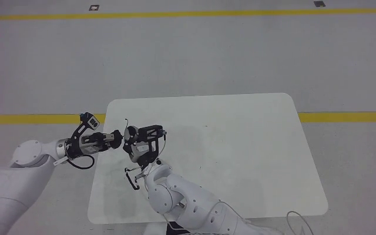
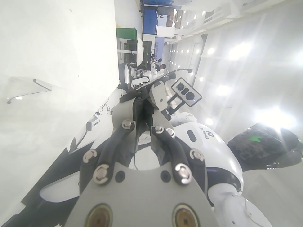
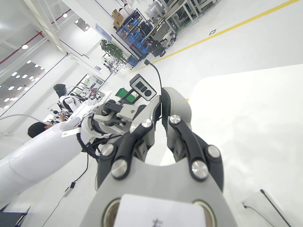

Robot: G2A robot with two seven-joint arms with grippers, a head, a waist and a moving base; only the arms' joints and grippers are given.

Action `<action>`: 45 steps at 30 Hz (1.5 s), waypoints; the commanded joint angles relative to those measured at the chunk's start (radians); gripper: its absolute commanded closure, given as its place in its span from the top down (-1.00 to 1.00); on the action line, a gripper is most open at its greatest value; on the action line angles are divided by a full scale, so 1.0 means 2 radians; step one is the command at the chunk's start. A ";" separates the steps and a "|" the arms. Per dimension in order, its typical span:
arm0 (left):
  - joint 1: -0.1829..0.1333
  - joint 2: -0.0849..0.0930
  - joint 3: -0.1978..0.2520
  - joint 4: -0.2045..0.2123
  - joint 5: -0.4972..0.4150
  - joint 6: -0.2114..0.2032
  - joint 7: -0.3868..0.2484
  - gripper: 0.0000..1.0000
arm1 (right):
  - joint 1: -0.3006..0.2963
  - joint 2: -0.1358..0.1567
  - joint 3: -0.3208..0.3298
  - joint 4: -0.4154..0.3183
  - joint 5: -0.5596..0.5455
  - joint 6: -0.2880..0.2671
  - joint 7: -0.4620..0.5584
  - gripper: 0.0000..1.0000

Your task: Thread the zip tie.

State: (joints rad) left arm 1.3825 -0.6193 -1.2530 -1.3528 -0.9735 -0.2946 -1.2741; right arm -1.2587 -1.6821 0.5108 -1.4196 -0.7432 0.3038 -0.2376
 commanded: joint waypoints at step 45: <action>0.007 -0.021 -0.029 0.003 0.013 0.021 -0.013 -1.00 | -0.002 -0.001 0.005 0.002 0.021 -0.015 -0.025 -1.00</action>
State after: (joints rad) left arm 1.3963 -0.6596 -1.3118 -1.3472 -0.9498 -0.2551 -1.3001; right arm -1.2614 -1.6841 0.5210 -1.4161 -0.7023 0.2783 -0.2879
